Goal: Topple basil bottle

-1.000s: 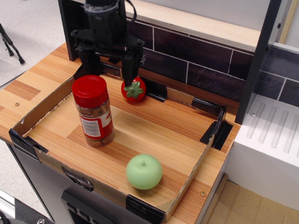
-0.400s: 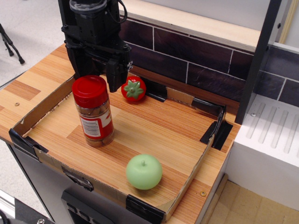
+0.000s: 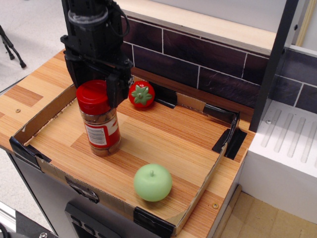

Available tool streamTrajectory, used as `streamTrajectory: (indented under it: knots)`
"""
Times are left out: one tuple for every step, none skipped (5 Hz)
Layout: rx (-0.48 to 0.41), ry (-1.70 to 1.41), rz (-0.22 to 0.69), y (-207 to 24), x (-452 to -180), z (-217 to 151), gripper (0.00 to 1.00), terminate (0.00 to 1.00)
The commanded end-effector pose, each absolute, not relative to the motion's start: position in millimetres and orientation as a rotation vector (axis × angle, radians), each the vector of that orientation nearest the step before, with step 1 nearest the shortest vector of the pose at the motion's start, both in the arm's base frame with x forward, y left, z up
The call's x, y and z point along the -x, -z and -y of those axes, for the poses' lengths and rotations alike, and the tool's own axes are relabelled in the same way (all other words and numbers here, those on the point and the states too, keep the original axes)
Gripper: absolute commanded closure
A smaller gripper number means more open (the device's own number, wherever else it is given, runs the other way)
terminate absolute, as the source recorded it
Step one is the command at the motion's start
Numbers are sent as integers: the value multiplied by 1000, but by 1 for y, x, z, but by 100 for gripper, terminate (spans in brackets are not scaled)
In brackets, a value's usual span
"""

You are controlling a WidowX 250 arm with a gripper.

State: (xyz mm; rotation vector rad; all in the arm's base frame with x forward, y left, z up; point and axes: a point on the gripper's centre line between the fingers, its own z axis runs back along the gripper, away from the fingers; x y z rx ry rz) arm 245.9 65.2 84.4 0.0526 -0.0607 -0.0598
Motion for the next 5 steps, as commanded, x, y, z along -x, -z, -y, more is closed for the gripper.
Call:
streamTrajectory:
  knots:
    - [-69,71,114,-98,-244,-75,0,0]
    - [-64,82,106,-99,-242,-78,0,0]
    - [-64,91,97,-99,-240,-80,0,0]
    - [-53,146,59,-98,-238,-82,0,0]
    - [-40,175,54,-96,-240,-83,100,0]
